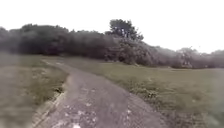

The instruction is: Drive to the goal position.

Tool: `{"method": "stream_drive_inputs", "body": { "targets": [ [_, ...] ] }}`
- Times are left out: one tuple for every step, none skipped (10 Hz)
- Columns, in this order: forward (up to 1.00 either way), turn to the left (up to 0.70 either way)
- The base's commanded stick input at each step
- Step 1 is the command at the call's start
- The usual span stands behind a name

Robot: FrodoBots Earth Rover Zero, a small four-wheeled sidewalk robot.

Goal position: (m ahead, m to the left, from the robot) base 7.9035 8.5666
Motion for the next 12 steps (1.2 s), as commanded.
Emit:
{"method": "stream_drive_inputs", "body": {
  "targets": [
    [0.85,0.35],
    [0.85,0.35],
    [0.85,0.35],
    [0.85,0.35],
    [0.85,0.35],
    [0.85,0.35],
    [0.85,0.35],
    [0.85,0.22],
    [0.85,0.11],
    [0.85,0.01],
    [0.85,0.01],
    [0.85,0.01]
  ]
}}
